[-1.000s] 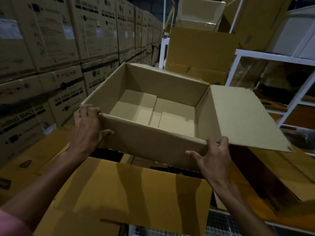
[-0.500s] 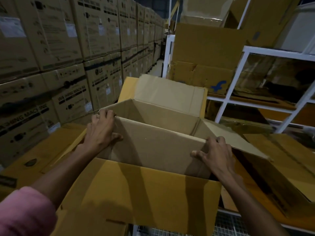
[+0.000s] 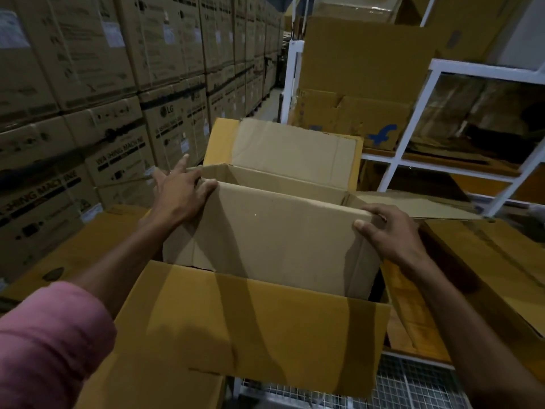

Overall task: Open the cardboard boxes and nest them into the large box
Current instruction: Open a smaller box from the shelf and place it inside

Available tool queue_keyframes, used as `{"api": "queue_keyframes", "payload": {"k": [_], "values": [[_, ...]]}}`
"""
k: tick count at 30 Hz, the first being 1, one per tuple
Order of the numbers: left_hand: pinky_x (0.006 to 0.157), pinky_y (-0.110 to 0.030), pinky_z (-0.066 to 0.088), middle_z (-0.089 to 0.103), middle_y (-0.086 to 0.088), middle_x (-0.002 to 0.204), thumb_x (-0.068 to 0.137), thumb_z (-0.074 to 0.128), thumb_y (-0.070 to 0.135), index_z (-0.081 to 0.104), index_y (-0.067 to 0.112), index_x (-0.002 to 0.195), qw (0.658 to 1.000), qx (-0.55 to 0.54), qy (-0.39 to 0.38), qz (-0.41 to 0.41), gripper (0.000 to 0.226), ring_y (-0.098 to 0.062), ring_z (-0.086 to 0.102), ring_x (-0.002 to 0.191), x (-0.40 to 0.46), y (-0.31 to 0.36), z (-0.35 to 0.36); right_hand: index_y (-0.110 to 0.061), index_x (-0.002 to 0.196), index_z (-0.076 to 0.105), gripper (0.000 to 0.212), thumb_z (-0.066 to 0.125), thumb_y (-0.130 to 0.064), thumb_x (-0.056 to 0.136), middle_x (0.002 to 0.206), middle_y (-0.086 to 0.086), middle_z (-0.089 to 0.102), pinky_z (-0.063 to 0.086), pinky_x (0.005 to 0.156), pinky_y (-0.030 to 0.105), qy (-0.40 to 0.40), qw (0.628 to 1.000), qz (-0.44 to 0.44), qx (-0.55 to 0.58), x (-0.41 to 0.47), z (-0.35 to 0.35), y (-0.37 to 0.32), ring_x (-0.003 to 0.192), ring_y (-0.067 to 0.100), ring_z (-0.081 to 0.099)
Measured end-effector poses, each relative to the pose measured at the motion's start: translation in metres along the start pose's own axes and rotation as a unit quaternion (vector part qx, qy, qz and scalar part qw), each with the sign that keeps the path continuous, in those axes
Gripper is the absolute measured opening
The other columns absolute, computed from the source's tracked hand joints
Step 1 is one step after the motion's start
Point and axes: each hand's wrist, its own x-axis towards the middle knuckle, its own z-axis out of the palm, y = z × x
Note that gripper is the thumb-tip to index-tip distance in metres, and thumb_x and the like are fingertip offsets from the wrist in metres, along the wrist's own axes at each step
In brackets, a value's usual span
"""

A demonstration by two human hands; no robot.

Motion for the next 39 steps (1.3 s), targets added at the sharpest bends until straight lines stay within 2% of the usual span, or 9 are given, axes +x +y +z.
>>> {"api": "queue_keyframes", "payload": {"k": [4,9,12,16,20,24,32,36,39], "values": [[0.109,-0.059,0.027,0.026,-0.006,0.165,0.099,0.049,0.058,0.058,0.023,0.141,1.000,-0.011,0.015,-0.014,0.056,-0.041,0.024,0.137,0.009,0.015,-0.010,-0.022,0.127,0.066,0.034,0.069,-0.023,0.094,0.132,0.001,0.052,0.055,0.094,0.050,0.035,0.998,0.031,0.045,0.012,-0.009,-0.008,0.119,0.020,0.048],[0.107,-0.060,0.031,0.037,-0.007,0.160,0.100,0.045,0.060,0.064,0.026,0.136,0.998,0.036,-0.033,-0.026,0.053,-0.043,0.021,0.139,0.001,0.017,-0.012,-0.029,0.119,0.067,0.026,0.069,-0.029,0.093,0.134,0.003,0.056,0.049,0.098,0.062,-0.002,0.999,0.050,-0.006,0.015,-0.007,-0.005,0.127,0.031,0.048],[0.097,-0.054,0.042,0.046,-0.007,0.152,0.099,0.045,0.061,0.072,0.023,0.125,0.994,0.076,-0.059,-0.056,0.054,-0.042,0.025,0.132,-0.014,0.004,-0.001,-0.027,0.122,0.067,0.026,0.067,-0.026,0.096,0.133,0.003,0.059,0.049,0.097,0.049,-0.052,0.997,0.059,-0.027,-0.001,0.008,0.006,0.123,0.025,0.051],[0.078,-0.043,0.050,0.050,-0.010,0.116,0.095,0.057,0.047,0.071,0.015,0.107,0.988,0.094,-0.073,-0.098,0.037,-0.030,0.041,0.104,-0.037,-0.003,0.022,-0.023,0.117,0.073,0.023,0.068,-0.023,0.094,0.130,0.004,0.068,0.048,0.104,0.042,-0.093,0.990,0.093,-0.050,-0.024,0.034,0.026,0.122,0.025,0.060],[0.088,-0.045,0.050,0.044,-0.004,0.086,0.098,0.057,0.032,0.069,0.013,0.096,0.979,0.136,-0.132,-0.073,0.022,-0.031,0.041,0.109,-0.060,-0.005,0.042,-0.019,0.113,0.074,0.021,0.071,-0.022,0.092,0.120,0.004,0.070,0.046,0.094,0.029,-0.151,0.977,0.112,-0.101,-0.043,0.054,0.047,0.116,0.024,0.063],[0.077,-0.042,0.037,0.068,-0.010,0.098,0.095,0.051,0.027,0.070,0.017,0.092,0.960,0.232,-0.155,-0.037,0.022,-0.032,0.038,0.108,-0.067,-0.024,0.059,-0.017,0.109,0.074,0.020,0.073,-0.025,0.091,0.115,0.005,0.072,0.048,0.089,0.031,-0.149,0.973,0.074,-0.157,-0.049,0.058,0.054,0.112,0.025,0.065],[0.101,-0.057,0.028,0.064,-0.008,0.116,0.098,0.047,0.040,0.067,0.024,0.107,0.932,0.298,-0.207,-0.005,0.027,-0.032,0.047,0.118,-0.073,-0.012,0.058,-0.016,0.127,0.057,0.037,0.052,-0.040,0.099,0.122,0.014,0.065,0.051,0.086,0.039,-0.128,0.927,0.044,-0.349,-0.047,0.055,0.038,0.111,0.035,0.062],[0.102,-0.057,0.028,0.065,-0.007,0.115,0.097,0.050,0.049,0.062,0.025,0.104,0.925,0.261,-0.276,0.014,0.028,-0.030,0.054,0.114,-0.072,0.006,0.052,-0.016,0.117,0.058,0.034,0.052,-0.044,0.099,0.110,0.009,0.067,0.056,0.081,0.043,-0.120,0.923,0.048,-0.363,-0.035,0.051,0.036,0.098,0.030,0.064],[0.102,-0.057,0.029,0.063,-0.004,0.123,0.096,0.052,0.052,0.063,0.024,0.121,0.915,0.247,-0.316,0.043,0.039,-0.029,0.055,0.118,-0.067,0.018,0.050,-0.015,0.111,0.064,0.033,0.055,-0.044,0.098,0.106,0.009,0.068,0.056,0.081,0.042,-0.139,0.919,0.041,-0.366,-0.022,0.049,0.035,0.096,0.029,0.065]]}}
